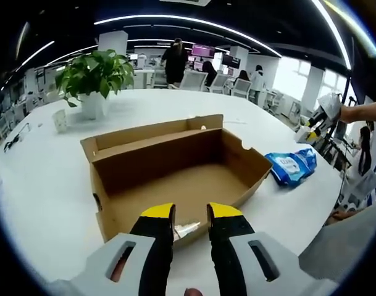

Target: Operate the shoe box by opening the lid, removing the specified soft item, and placing it in the target area until the item is outside and the box remains undamaged.

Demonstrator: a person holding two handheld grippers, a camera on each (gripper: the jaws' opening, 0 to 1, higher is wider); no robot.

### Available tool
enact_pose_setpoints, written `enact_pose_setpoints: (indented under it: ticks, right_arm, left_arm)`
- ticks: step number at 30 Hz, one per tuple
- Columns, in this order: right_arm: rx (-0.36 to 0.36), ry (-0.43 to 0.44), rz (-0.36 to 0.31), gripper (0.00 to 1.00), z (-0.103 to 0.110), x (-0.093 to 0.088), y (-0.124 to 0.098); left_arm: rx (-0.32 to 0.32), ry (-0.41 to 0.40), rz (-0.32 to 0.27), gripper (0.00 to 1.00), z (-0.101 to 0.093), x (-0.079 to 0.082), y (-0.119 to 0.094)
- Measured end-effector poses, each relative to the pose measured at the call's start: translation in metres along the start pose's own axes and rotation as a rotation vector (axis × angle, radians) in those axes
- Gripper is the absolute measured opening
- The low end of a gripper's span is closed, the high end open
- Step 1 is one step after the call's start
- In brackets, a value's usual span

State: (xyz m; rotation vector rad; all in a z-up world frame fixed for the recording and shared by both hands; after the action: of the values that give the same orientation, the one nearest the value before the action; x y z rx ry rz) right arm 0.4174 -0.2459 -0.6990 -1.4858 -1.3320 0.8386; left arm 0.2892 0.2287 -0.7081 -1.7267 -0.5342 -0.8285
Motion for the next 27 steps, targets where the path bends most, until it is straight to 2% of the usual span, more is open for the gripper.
enact_pose_setpoints:
  ticks: [11,27]
  right_arm:
    - [0.025,-0.075,0.038,0.17,-0.009,0.003,0.026]
    - [0.073,-0.161,0.107,0.17,-0.004,0.000,0.055]
  left_arm:
    - [0.008,-0.006,-0.002,0.20,0.001,0.000,-0.001]
    - [0.008,-0.004,-0.004,0.20,0.003,0.000,0.000]
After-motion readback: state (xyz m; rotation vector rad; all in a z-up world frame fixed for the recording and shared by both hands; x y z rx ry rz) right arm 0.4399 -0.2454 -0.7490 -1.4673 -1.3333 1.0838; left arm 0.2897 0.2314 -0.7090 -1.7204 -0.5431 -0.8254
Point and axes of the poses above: the point that each gripper's makers call its tool centre point, and the gripper's own axes: y roughly forward along the fingers, z roughly to its left, x roughly out of its top, the point moved 4 cm from there along -y, roughly backward along the fingers, and after that the axes turned 5 degrees about z, right-handed, at the moved point
